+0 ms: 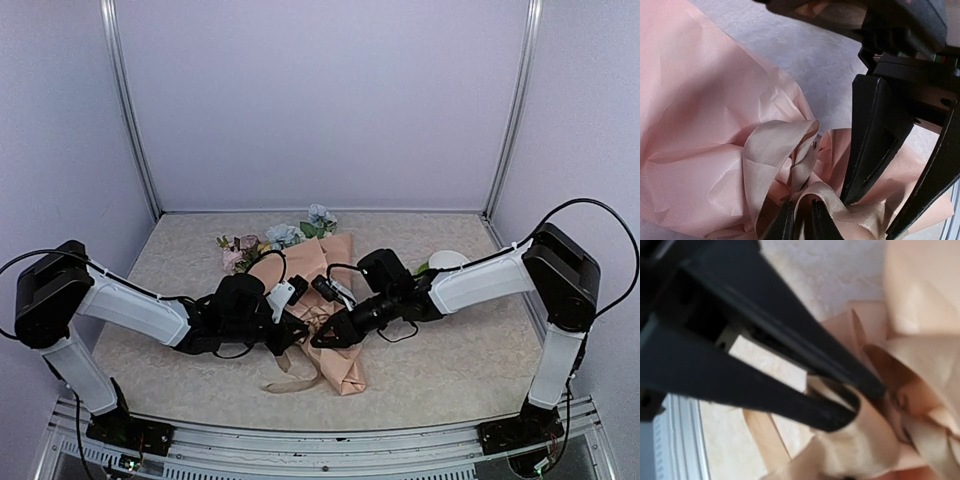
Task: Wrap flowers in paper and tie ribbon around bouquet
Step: Cross the half-tied ribbon over the folded bouquet.
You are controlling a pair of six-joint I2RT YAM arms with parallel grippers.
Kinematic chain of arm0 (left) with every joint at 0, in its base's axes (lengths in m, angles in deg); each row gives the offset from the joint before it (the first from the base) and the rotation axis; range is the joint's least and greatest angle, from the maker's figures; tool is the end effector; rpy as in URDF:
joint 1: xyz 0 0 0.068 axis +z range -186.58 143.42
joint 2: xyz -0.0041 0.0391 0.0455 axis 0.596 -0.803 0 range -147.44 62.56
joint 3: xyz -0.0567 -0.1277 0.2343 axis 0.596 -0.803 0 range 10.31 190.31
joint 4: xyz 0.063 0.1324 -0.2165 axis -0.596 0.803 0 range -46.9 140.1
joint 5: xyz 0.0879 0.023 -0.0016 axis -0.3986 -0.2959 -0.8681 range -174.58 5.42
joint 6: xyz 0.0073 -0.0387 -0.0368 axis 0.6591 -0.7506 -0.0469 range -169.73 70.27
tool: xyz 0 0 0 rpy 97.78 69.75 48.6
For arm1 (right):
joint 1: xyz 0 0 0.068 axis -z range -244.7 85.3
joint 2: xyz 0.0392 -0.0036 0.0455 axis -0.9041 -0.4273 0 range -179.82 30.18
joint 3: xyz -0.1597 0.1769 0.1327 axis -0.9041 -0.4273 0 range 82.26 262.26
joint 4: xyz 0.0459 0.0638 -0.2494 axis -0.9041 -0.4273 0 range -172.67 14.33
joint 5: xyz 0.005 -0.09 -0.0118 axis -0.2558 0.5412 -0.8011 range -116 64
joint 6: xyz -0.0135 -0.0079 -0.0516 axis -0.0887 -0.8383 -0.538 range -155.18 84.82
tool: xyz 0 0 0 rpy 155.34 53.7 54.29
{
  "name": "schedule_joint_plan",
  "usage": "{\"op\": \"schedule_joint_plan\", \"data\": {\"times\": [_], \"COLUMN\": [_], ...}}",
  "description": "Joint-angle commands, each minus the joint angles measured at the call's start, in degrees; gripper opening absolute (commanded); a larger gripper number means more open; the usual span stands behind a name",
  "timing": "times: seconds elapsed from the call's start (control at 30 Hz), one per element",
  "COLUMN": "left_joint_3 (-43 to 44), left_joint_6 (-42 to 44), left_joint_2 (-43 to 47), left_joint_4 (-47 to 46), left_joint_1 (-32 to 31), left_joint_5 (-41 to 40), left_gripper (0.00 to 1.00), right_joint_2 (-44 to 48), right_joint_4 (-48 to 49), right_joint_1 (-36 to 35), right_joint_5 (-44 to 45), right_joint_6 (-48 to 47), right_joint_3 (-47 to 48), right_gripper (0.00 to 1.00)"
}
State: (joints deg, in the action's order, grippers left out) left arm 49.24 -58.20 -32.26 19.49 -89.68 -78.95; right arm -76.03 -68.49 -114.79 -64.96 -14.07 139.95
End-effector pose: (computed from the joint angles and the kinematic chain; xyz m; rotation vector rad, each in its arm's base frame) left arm 0.1903 -0.2594 0.1489 0.8989 2.0319 -0.7202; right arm 0.2250 0.3037 0.1560 -1.0059 2.3050 1.3678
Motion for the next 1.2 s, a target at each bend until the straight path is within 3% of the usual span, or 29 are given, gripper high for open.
{"op": "schedule_joint_plan", "data": {"times": [0.0, 0.17, 0.4, 0.53, 0.73, 0.83, 0.9, 1.17], "left_joint_3": [0.79, 0.71, 0.48, -0.14, -1.49, -1.91, -1.70, -4.25], "left_joint_6": [1.24, 1.25, 1.03, 1.42, 4.23, 5.89, 6.94, 5.24], "left_joint_2": [-0.75, -0.34, -0.60, 0.88, 4.82, 6.31, 6.46, 8.24], "left_joint_4": [-1.75, -2.29, -2.55, -2.39, 0.89, 3.10, 4.69, 0.71], "left_joint_1": [0.37, 0.63, 1.03, 1.37, 2.37, 2.48, 2.48, 2.76], "left_joint_5": [1.01, 0.69, 1.35, 2.70, 5.62, 11.19, 14.22, 5.41], "left_gripper": [0.14, 0.14, 0.14, 0.17, 0.33, 0.44, 0.46, 0.47], "right_joint_2": [-0.42, 0.65, -0.80, -2.06, -1.99, -2.54, -3.08, -1.03], "right_joint_4": [0.34, -1.97, -2.44, -2.26, -1.65, -1.52, -1.29, -0.20], "right_joint_1": [-0.10, -0.05, -0.11, -0.06, -0.08, -0.04, -0.09, 0.26], "right_joint_5": [1.05, 5.43, 7.06, 7.05, 8.60, 8.43, 7.92, 10.21], "right_joint_6": [-0.12, -2.47, -2.93, -2.87, -1.35, -0.49, 0.19, 3.08], "right_joint_3": [1.67, 3.96, 5.63, 6.83, 6.76, 6.76, 6.76, 4.96], "right_gripper": [0.39, 0.35, 0.40, 0.28, 0.21, 0.16, 0.10, 0.02]}}
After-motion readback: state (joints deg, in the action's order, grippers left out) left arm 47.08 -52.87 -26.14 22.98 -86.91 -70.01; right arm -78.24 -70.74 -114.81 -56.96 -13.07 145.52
